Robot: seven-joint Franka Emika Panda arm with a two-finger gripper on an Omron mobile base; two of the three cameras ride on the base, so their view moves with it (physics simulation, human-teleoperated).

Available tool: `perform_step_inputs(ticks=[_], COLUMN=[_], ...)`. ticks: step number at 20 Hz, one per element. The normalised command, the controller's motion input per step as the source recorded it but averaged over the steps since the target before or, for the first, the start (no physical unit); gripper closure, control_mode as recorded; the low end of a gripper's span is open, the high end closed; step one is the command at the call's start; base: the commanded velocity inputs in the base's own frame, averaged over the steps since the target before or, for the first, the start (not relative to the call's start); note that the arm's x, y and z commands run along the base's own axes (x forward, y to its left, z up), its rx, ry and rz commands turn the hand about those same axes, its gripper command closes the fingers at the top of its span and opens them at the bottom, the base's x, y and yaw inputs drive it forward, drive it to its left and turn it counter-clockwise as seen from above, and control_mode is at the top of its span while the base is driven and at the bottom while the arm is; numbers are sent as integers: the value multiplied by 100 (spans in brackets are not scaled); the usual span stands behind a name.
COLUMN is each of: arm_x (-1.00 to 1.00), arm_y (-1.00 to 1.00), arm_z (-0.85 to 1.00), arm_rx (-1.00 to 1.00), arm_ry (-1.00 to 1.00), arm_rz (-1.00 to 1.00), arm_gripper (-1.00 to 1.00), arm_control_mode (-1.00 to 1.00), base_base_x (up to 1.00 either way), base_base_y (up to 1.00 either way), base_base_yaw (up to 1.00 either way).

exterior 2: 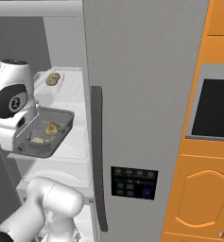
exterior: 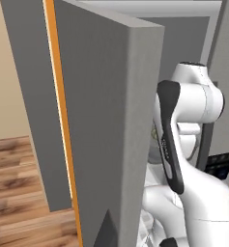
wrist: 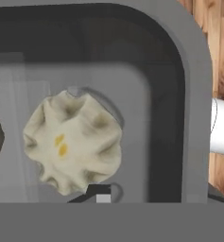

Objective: Place two dumplings into each of the tupperware containers and then place the containers in the fridge.

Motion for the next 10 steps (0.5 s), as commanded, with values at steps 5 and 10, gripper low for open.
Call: perform_step_inputs(ticks=[5,10], arm_x=[-1,-55], arm_y=[0,0], arm_z=[0,4], arm_rx=[0,0], arm_ry=[0,-2], arm_rz=[0,0], arm_gripper=[100,100], arm_control_mode=[-100,-100], base_base_x=[0,0], base_base_y=[0,0], base_base_yaw=[0,0])
